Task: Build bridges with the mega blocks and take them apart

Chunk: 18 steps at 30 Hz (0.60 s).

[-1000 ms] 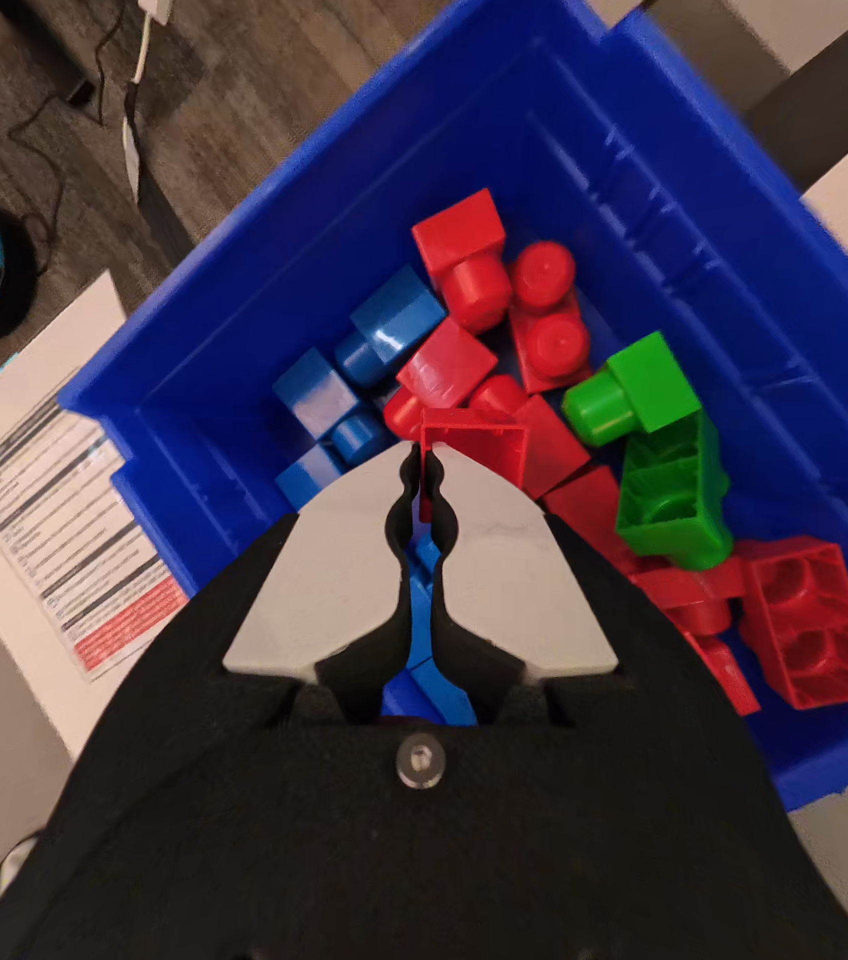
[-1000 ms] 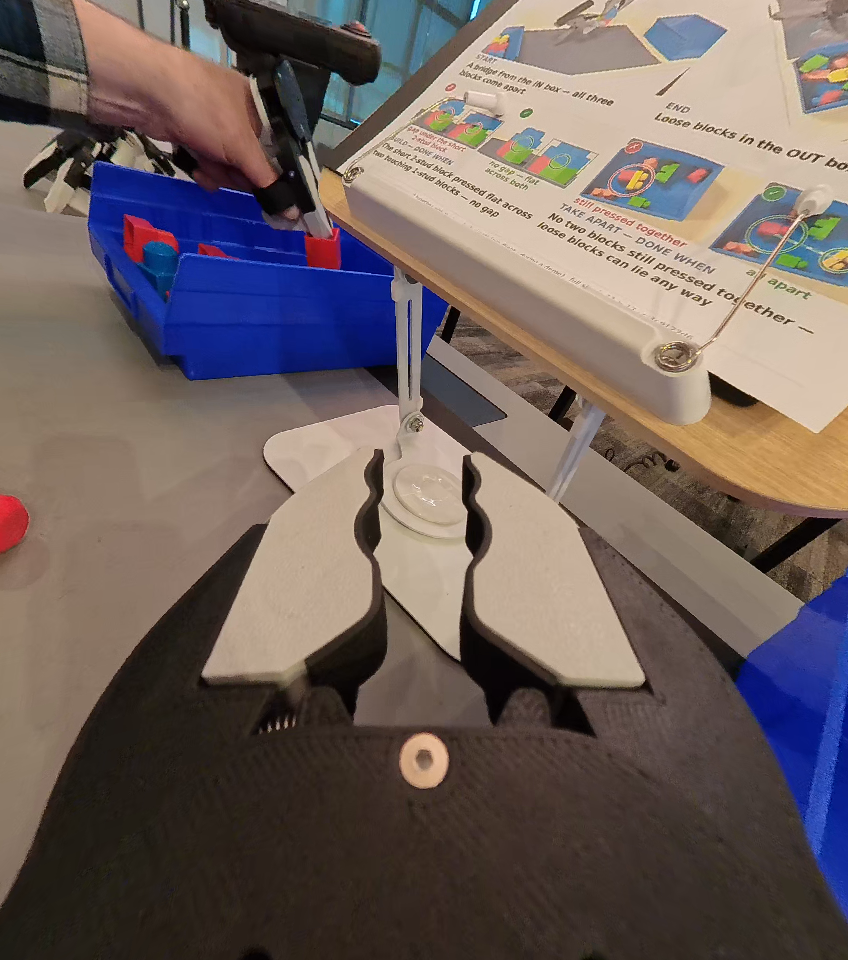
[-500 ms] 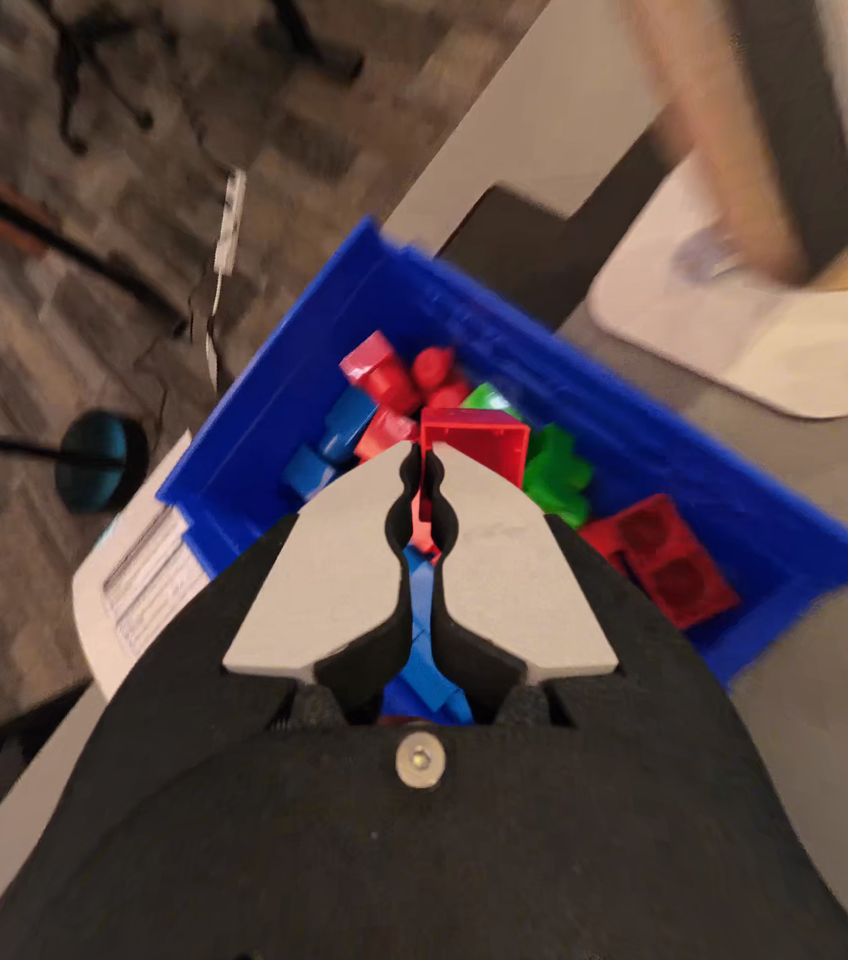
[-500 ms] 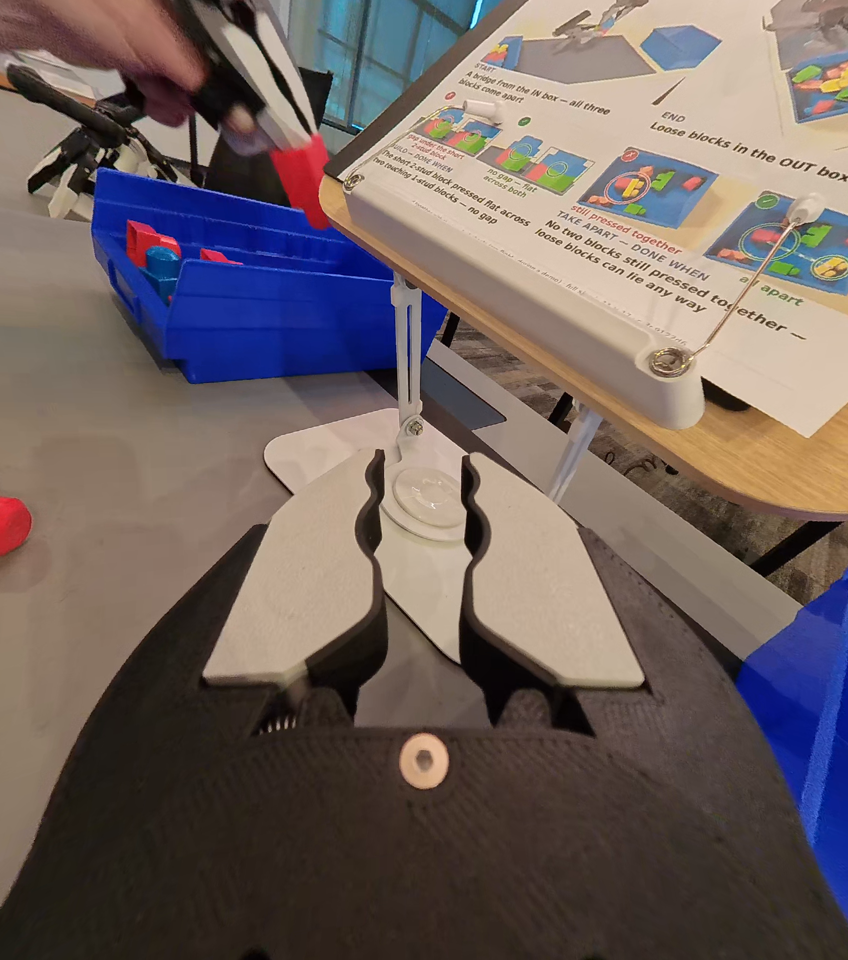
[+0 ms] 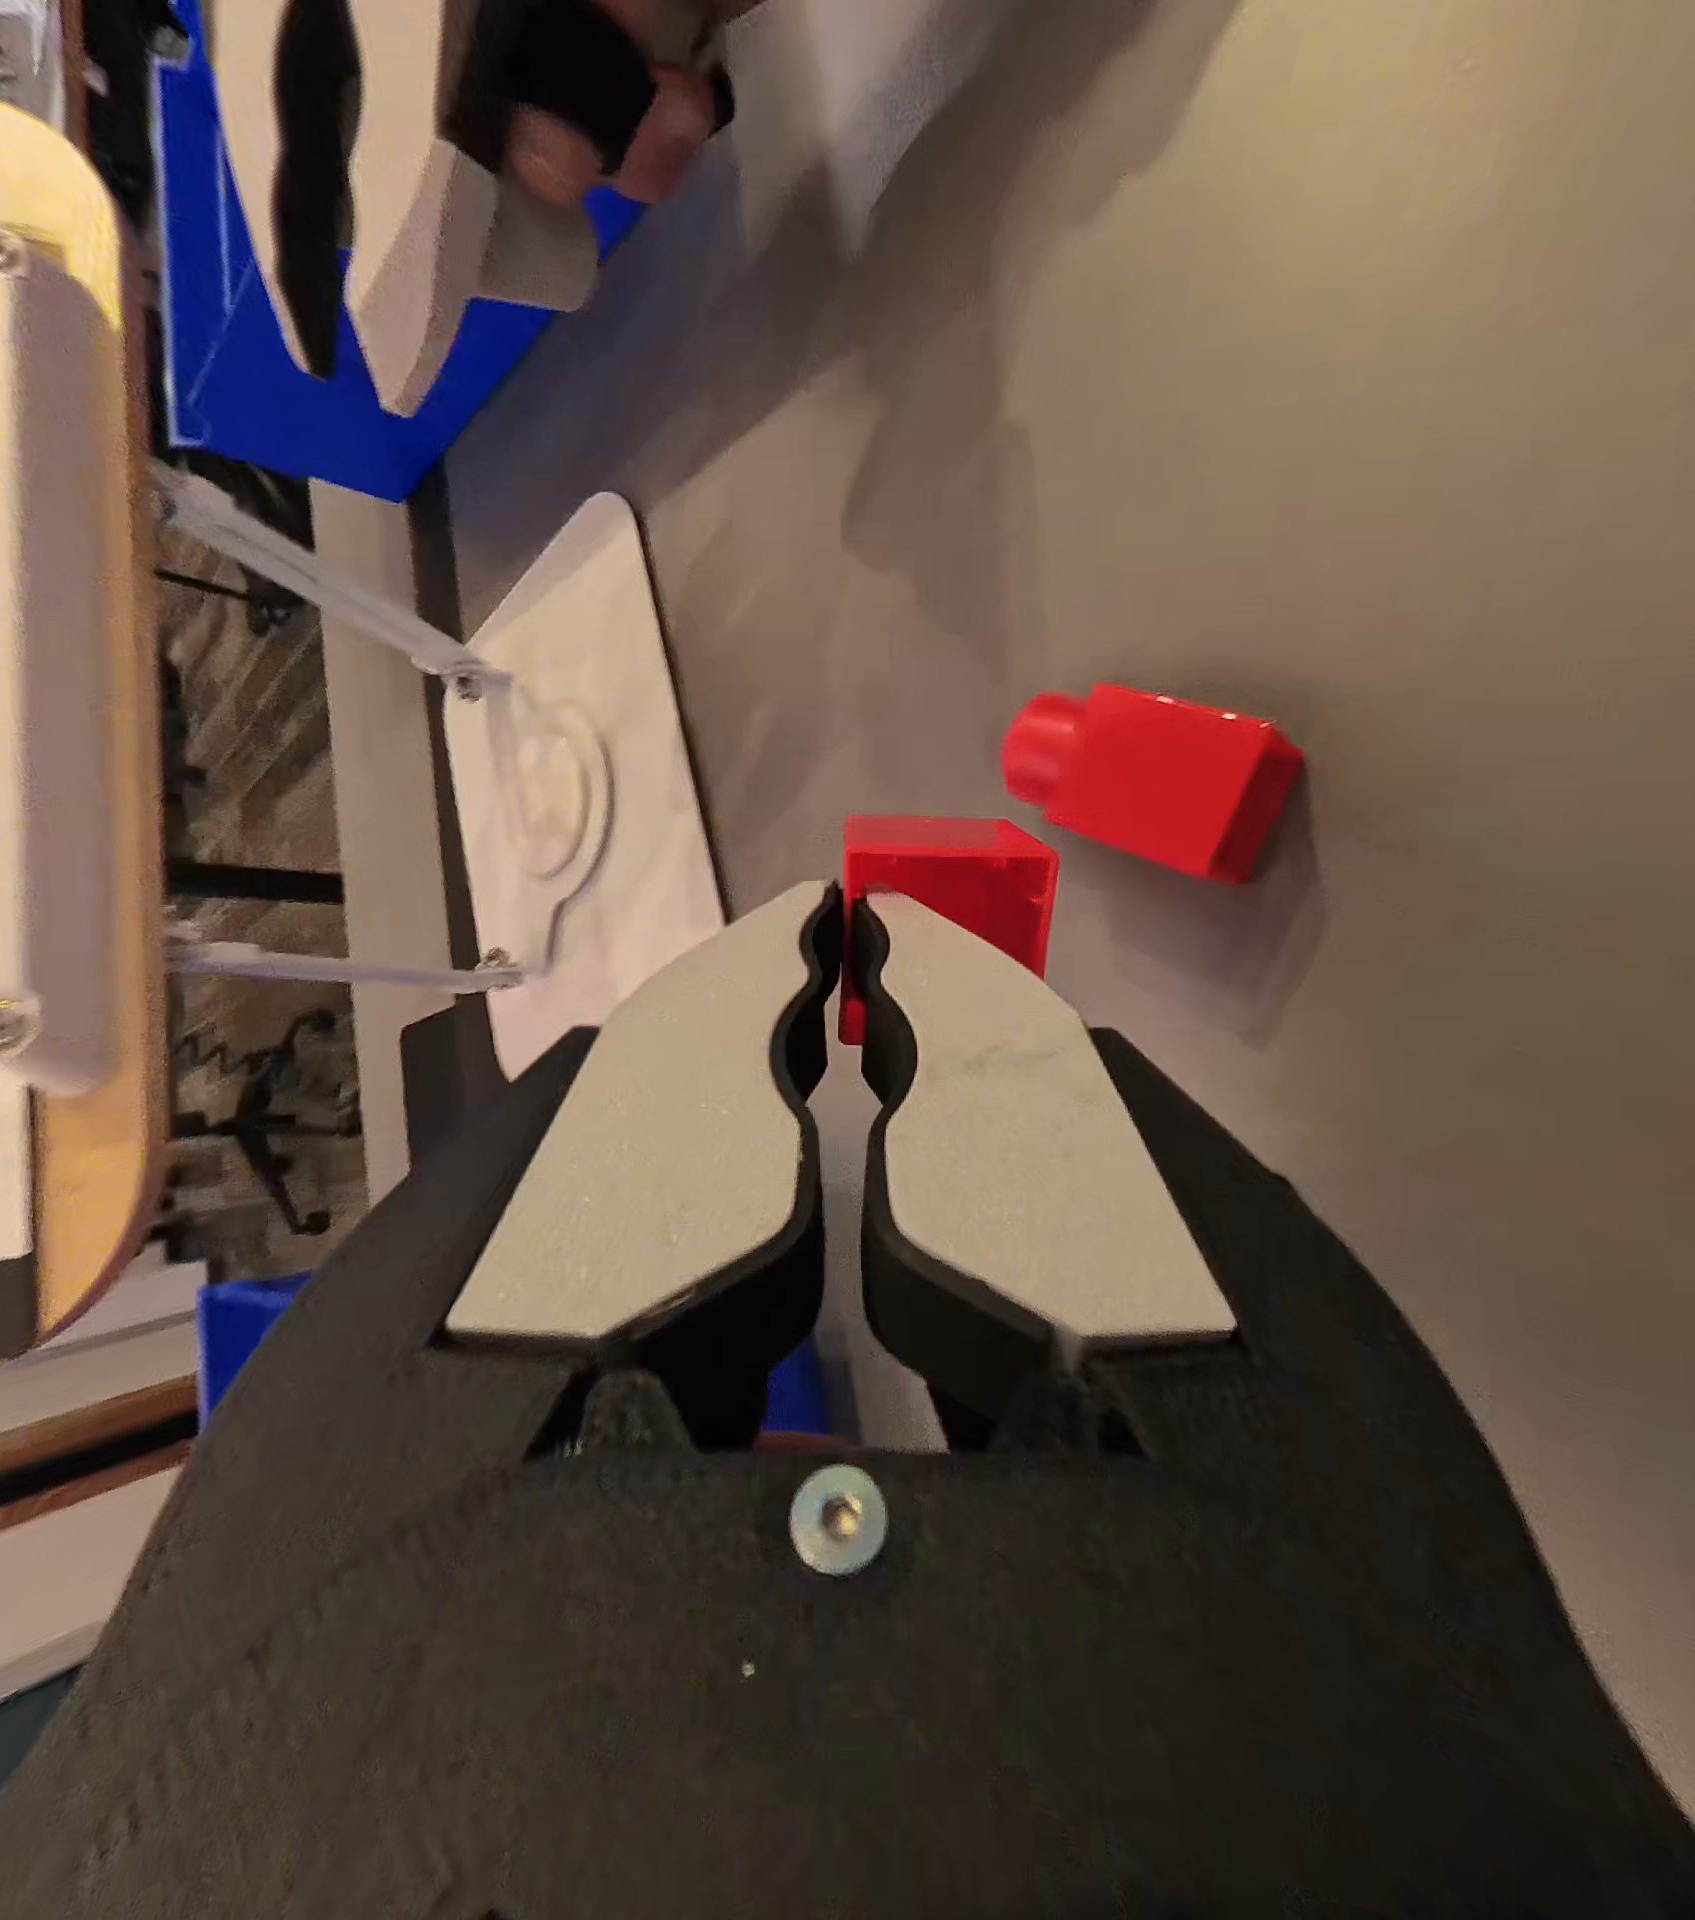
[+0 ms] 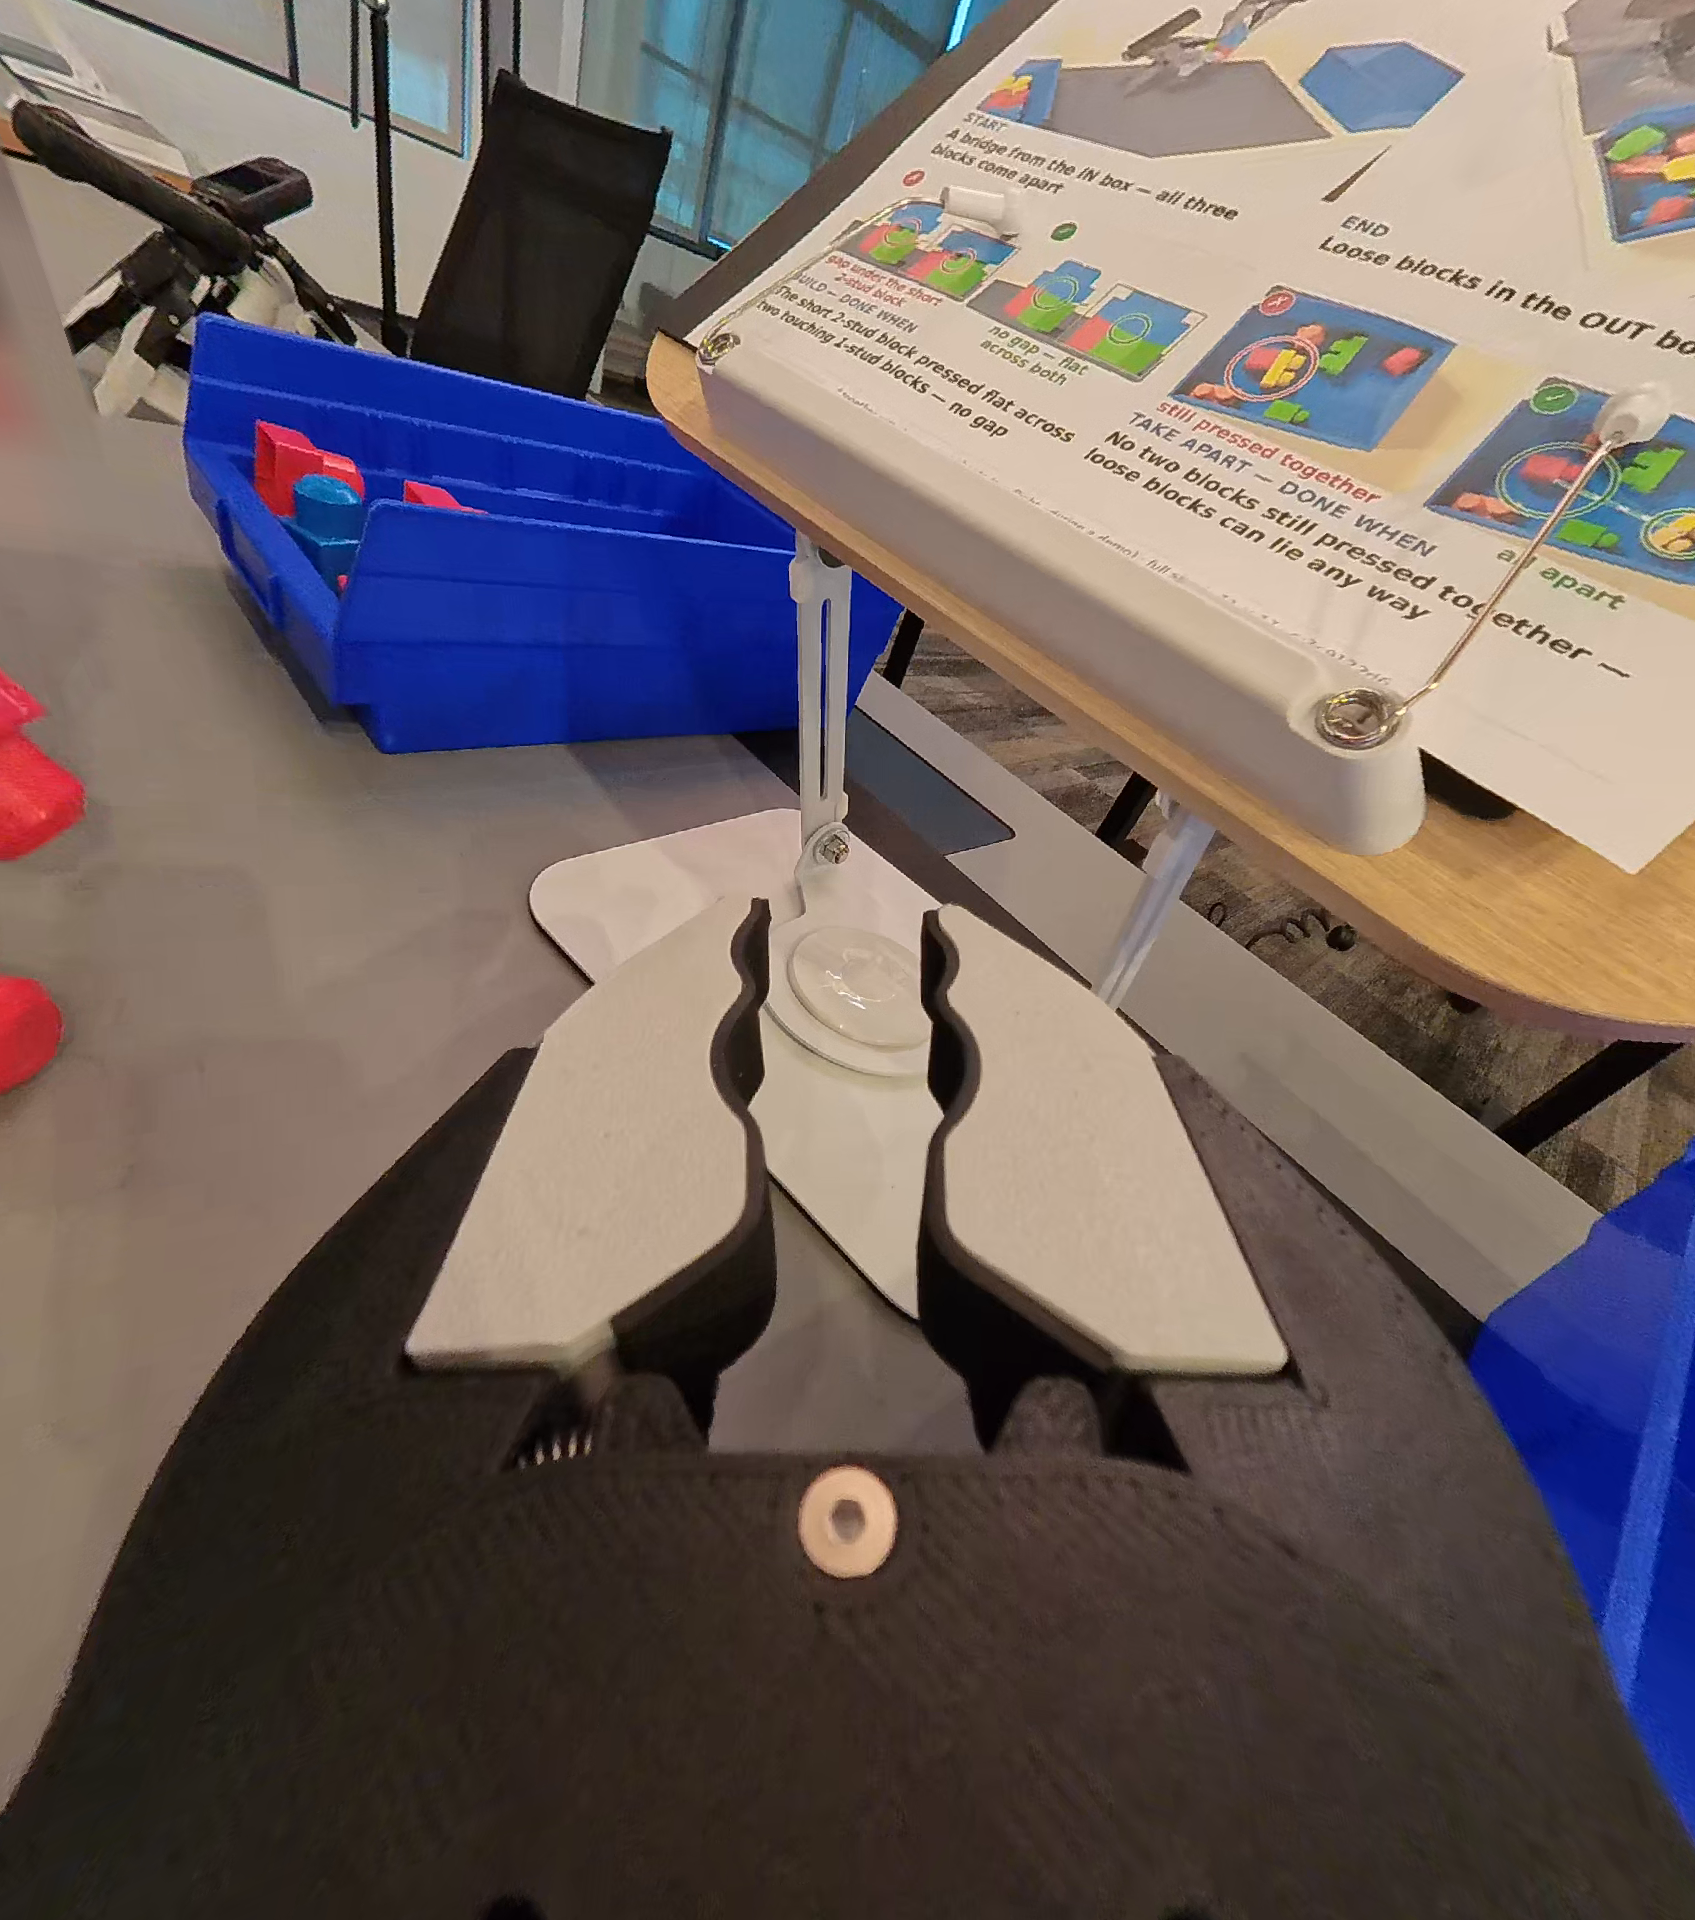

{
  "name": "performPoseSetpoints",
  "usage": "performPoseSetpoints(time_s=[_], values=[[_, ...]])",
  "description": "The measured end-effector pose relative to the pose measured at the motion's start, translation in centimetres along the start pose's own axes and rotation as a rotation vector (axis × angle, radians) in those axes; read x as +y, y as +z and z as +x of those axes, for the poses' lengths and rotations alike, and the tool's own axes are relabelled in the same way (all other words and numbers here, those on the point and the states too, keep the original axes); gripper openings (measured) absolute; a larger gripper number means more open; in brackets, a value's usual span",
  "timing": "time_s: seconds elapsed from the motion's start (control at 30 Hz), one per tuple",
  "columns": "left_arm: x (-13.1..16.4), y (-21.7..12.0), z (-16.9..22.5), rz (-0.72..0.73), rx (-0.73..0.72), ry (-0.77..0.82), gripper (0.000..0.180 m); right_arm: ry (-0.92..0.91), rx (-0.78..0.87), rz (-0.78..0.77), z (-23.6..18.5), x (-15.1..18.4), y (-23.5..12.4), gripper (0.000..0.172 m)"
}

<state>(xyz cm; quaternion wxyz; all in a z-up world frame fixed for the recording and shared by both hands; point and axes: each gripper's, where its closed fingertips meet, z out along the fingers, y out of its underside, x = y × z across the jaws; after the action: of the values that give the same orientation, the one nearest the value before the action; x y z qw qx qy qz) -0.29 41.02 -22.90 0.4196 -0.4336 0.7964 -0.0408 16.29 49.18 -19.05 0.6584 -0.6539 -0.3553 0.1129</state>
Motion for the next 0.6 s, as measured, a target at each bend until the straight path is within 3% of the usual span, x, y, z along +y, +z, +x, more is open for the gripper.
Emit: performPoseSetpoints(time_s=[0.27,0.37,0.6], values=[[2.3,2.7,2.0,-0.039,0.026,0.082,0.003,-0.003,-0.005,0.000,-0.1,0.0,0.0,0.028],[3.0,3.5,2.9,-0.062,0.044,0.048,0.037,-0.002,-0.007,-0.001,-0.1,0.0,0.1,0.028],[3.8,1.3,2.7,-0.084,0.036,-0.012,0.062,0.001,-0.008,-0.004,-0.1,0.1,0.1,0.028]])
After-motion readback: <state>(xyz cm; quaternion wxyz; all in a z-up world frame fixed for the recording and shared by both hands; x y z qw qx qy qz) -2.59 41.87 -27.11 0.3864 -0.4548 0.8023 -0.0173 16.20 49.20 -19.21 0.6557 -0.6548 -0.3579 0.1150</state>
